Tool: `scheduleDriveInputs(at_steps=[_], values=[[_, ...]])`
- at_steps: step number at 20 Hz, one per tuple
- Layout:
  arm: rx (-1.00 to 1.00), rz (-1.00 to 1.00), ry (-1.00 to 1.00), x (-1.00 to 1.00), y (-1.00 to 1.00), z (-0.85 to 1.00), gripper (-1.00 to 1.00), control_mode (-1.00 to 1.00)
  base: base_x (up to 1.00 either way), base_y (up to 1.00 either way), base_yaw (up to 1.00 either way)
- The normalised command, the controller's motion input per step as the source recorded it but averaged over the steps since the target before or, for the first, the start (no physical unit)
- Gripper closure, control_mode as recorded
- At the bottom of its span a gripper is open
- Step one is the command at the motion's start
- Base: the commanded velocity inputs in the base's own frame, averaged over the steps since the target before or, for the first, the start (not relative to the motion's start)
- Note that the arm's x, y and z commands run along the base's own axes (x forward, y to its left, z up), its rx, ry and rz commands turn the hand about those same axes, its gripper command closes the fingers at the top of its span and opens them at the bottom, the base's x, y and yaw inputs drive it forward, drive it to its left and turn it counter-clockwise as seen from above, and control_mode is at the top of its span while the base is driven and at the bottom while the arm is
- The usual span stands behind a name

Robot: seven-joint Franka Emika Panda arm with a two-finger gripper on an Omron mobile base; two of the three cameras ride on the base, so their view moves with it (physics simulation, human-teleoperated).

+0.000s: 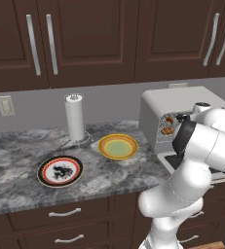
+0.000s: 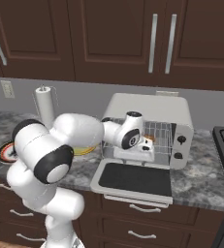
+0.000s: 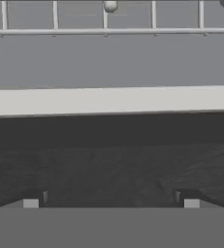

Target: Open the toaster oven door. Place the baguette on the bottom rack in the toaster oven and place the chicken drumstick on the top rack.

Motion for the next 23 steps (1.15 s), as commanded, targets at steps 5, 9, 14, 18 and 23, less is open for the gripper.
scheduleDriveInputs(at_steps=[5, 9, 14, 18, 23], values=[[0.02, 0.0, -0.01, -0.75, 0.01, 0.19, -1.0, -1.0, 0.0, 0.0, 0.0], [0.0, -0.01, -0.05, -0.72, 0.17, 0.11, -1.0, -1.0, 0.0, 0.0, 0.0], [0.0, -0.01, -0.02, -0.69, 0.25, 0.07, -1.0, -1.0, 0.0, 0.0, 0.0], [0.0, -0.03, -0.05, -0.68, 0.27, 0.03, -1.0, -1.0, 0.0, 0.0, 0.0], [0.0, -0.03, -0.07, -0.66, 0.26, 0.0, -1.0, -1.0, 0.0, 0.0, 0.0]])
